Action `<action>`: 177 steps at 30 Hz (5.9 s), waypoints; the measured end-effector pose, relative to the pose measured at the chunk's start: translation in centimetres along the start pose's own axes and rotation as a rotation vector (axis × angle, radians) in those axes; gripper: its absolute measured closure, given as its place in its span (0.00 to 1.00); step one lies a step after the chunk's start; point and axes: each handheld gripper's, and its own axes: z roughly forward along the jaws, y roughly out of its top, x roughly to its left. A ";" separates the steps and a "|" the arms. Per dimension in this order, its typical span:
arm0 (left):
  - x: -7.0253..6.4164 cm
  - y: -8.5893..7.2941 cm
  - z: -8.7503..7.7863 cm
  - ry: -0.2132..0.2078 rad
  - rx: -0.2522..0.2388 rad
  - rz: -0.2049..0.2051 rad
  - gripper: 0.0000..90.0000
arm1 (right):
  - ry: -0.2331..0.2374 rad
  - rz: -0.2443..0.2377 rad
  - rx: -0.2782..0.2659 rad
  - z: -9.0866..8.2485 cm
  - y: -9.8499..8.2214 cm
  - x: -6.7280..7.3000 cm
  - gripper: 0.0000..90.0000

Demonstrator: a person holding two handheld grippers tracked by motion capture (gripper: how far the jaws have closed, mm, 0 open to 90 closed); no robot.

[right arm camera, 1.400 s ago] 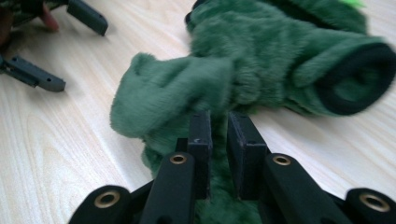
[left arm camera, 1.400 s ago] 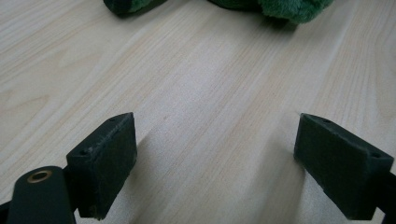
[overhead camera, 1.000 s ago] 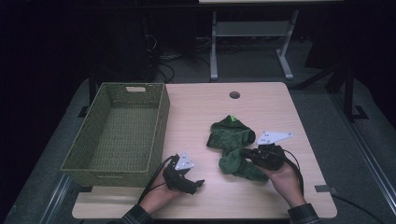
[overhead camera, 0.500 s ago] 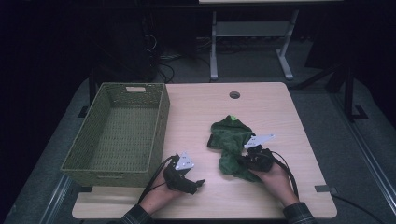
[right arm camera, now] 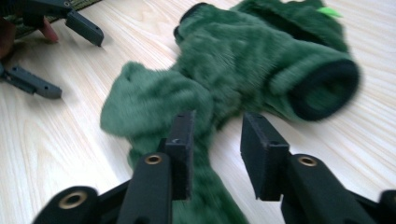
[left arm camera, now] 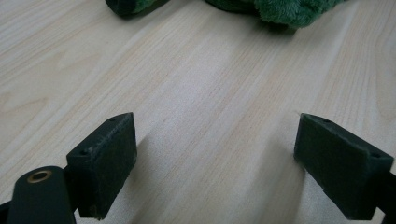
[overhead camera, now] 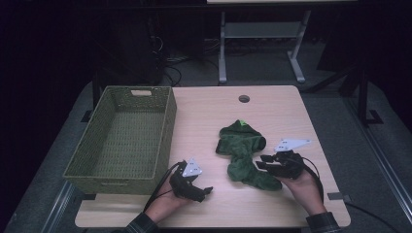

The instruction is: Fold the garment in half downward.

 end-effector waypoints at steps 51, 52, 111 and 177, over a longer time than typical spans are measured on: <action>0.0 0.0 0.0 -0.003 0.002 0.005 0.14 | 0.116 0.021 0.101 -3.6 -8.0 -0.5 0.95; 0.0 0.0 0.0 -0.004 0.003 0.005 0.14 | 0.113 0.025 0.101 -3.7 -8.0 -0.5 0.96; 0.0 0.1 0.1 -0.007 0.003 0.014 0.14 | 0.238 -0.178 -0.037 0.1 1.2 1.5 0.96; 1.0 5.7 -0.8 -0.042 0.011 0.021 0.22 | 0.136 -0.018 -0.027 0.8 3.6 -1.9 0.64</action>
